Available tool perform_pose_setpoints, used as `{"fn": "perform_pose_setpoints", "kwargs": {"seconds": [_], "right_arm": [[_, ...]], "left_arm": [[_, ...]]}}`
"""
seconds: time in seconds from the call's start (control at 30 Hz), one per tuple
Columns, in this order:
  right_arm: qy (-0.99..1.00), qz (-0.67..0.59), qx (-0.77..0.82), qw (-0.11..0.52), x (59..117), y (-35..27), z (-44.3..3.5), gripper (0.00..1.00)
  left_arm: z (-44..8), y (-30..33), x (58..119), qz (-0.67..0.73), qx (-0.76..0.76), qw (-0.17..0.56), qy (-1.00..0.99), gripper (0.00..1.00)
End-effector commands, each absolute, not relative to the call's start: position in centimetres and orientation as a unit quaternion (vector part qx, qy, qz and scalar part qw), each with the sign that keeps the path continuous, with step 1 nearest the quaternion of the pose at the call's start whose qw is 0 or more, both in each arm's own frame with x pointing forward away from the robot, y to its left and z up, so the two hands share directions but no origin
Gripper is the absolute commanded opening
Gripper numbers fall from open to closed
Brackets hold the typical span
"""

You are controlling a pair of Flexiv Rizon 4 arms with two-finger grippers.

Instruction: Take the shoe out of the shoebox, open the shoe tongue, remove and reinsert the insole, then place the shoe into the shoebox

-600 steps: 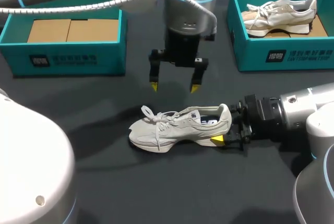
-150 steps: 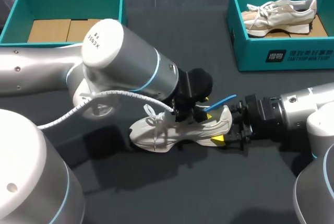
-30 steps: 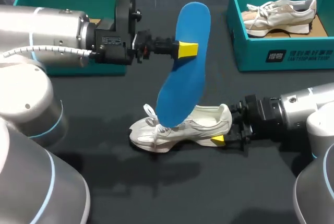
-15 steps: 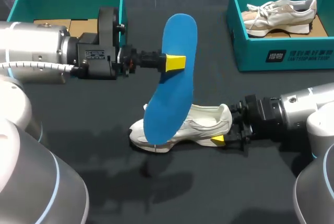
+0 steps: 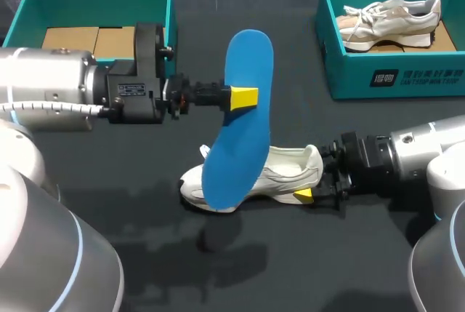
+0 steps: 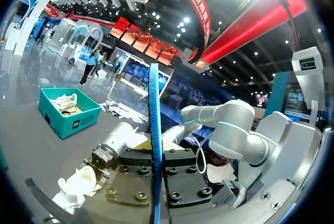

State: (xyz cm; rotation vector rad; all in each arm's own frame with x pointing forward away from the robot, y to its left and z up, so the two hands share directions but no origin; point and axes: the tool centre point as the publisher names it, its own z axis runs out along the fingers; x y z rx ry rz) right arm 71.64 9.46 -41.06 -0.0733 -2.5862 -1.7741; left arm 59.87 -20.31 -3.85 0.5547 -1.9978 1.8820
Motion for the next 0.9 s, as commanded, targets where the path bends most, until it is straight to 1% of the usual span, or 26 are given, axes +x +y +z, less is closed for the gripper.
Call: {"fn": "perform_pose_setpoints", "kwargs": {"seconds": [0.03,0.07,0.1,0.13,0.17,0.2,0.23,0.5,0.77,0.9], "right_arm": [[-0.825,-0.564,-0.024,0.002,71.6,9.6,-41.0,0.0],[-0.828,-0.56,-0.023,0.005,71.6,9.6,-40.9,0.0],[-0.831,-0.556,-0.021,0.008,71.7,9.6,-40.8,0.02],[-0.833,-0.553,-0.021,0.009,71.8,9.6,-40.8,0.21],[-0.834,-0.552,-0.021,0.009,71.8,9.5,-40.7,0.42],[-0.835,-0.549,-0.019,0.01,71.9,9.5,-40.6,0.89],[-0.839,-0.544,-0.02,0.012,71.9,9.4,-40.5,1.0],[-0.868,-0.496,-0.026,0.021,71.9,7.9,-39.7,1.0],[-0.917,-0.393,-0.046,0.053,71.4,5.6,-38.7,1.0],[-0.94,-0.333,-0.055,0.053,70.7,4.7,-37.6,1.0]], "left_arm": [[-3.9,-20.8,60.1,0.662,0.195,0.17,-0.703,0.0],[-3.9,-20.8,60.1,0.662,0.195,0.17,-0.703,0.0],[-3.9,-20.8,60.1,0.662,0.195,0.17,-0.703,0.0],[-3.9,-20.8,60.1,0.662,0.195,0.17,-0.703,0.0],[-3.9,-20.8,60.1,0.662,0.195,0.17,-0.703,0.0],[-3.9,-20.8,60.1,0.662,0.195,0.17,-0.703,0.0],[-3.9,-20.8,60.1,0.662,0.195,0.17,-0.703,0.0],[-3.9,-20.8,60.1,0.662,0.195,0.17,-0.703,0.0],[-3.9,-20.8,60.1,0.662,0.195,0.17,-0.703,0.0],[-3.9,-20.8,60.1,0.662,0.195,0.17,-0.703,0.0]]}}
